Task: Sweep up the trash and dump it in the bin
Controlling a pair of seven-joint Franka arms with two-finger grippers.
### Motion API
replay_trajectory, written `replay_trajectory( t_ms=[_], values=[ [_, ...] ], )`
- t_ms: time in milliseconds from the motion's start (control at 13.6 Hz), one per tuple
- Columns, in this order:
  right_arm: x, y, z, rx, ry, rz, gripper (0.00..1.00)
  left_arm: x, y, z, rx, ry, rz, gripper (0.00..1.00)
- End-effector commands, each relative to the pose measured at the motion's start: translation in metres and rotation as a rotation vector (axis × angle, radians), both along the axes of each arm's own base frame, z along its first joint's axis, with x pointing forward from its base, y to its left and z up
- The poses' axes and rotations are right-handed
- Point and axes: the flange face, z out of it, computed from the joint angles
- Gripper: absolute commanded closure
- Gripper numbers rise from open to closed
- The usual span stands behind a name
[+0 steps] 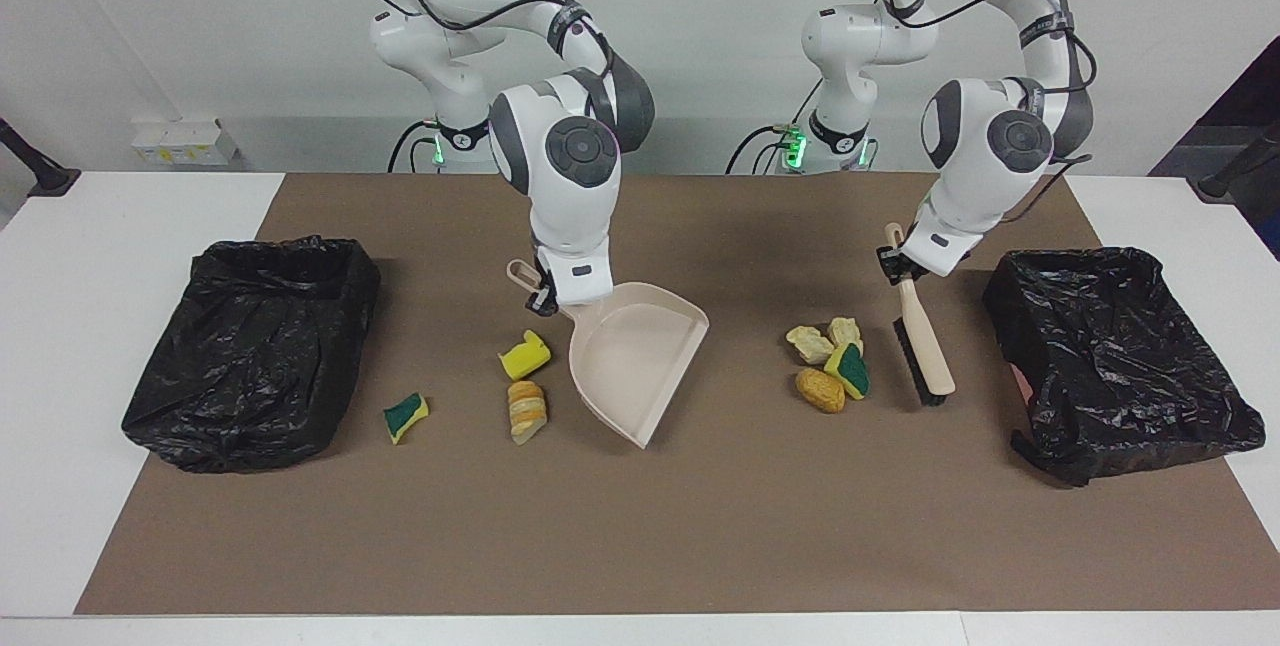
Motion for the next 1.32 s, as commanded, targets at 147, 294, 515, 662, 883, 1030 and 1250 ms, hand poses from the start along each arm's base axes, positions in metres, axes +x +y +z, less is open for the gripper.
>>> replay_trajectory(
  t_ms=[147, 294, 515, 662, 883, 1030, 1250],
  values=[
    [-0.01, -0.003, -0.021, 0.005, -0.055, 0.184, 1.0, -0.029, -0.048, -0.025, -0.029, -0.068, 0.039, 1.0],
    [-0.013, 0.016, -0.036, -0.022, -0.072, 0.24, 1.0, -0.037, -0.079, -0.024, -0.069, -0.066, 0.031, 1.0],
    [-0.017, 0.037, -0.049, -0.011, -0.081, 0.312, 1.0, -0.054, -0.124, -0.021, -0.115, -0.051, 0.034, 1.0],
    [-0.015, 0.045, -0.053, -0.013, -0.102, 0.41, 1.0, -0.06, -0.153, -0.016, -0.182, -0.07, 0.049, 1.0],
    [-0.017, 0.062, -0.059, 0.001, -0.125, 0.46, 1.0, -0.076, -0.19, -0.024, -0.215, -0.057, 0.048, 1.0],
    [-0.018, 0.068, -0.068, 0.007, -0.132, 0.464, 1.0, -0.074, -0.204, -0.017, -0.255, -0.048, 0.066, 1.0],
    [-0.017, 0.068, -0.067, 0.007, -0.133, 0.462, 1.0, -0.065, -0.215, 0.012, -0.287, -0.019, 0.046, 1.0]
  ],
)
